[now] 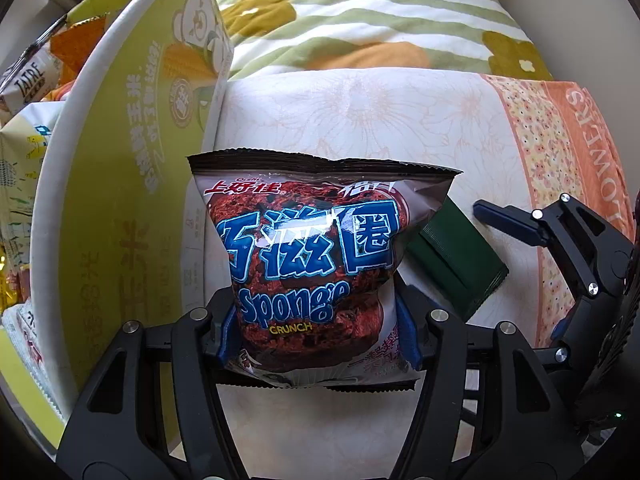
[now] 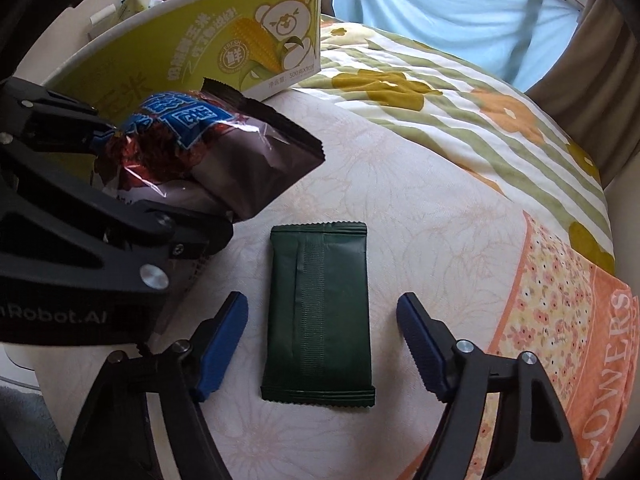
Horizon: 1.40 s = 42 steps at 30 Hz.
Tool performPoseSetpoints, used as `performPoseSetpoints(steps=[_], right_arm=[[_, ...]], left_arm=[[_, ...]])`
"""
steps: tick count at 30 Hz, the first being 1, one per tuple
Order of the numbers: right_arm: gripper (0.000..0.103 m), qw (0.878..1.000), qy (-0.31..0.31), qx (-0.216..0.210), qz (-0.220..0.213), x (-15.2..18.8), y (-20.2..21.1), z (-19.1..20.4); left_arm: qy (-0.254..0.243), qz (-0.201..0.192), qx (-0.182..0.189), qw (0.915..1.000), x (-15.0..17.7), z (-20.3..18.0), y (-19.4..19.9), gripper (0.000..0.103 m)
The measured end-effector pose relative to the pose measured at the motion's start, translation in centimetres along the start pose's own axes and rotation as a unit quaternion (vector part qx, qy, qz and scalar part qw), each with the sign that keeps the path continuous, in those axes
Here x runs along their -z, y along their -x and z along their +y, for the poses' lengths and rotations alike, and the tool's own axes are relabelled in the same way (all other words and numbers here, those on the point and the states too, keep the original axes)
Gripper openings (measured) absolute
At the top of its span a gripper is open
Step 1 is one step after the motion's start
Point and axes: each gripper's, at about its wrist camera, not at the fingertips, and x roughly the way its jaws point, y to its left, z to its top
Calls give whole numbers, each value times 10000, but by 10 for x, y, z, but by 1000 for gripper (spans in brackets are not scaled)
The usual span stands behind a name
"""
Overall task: Organize snacks
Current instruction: 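Grasp the red-blue Sponge bag with left while right grasps the dark green packet, then carry the Sponge bag over the box with left while right carries the green packet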
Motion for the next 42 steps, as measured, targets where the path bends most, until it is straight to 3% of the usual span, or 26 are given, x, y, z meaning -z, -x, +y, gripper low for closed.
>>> performPoseSetpoints(steps=[2, 4, 6, 19, 28, 35, 42], right_arm=[[58, 10000, 7, -8, -26, -2, 0, 1], [43, 10000, -7, 16, -48, -2, 2, 1], [41, 10000, -56, 39, -18, -4, 1, -2], [41, 9979, -499, 392, -105, 10, 46, -17], [41, 9934, -902, 654, -268, 8, 115, -32], [41, 9935, -727, 684, -552, -20, 166, -26], [41, 9933, -592, 434, -888, -65, 189, 9]], left_arm=[[11, -17, -4, 10000, 1, 0, 2, 58], [21, -29, -11, 10000, 1, 0, 3, 58], [29, -43, -19, 10000, 1, 0, 4, 58], [-34, -392, -11, 9992, 4, -11, 38, 58], [153, -939, 408, 9946, 4, -15, 102, 58], [484, -1476, 517, 9865, 7, 14, 162, 58], [780, -1801, 343, 9799, 17, 76, 198, 58]])
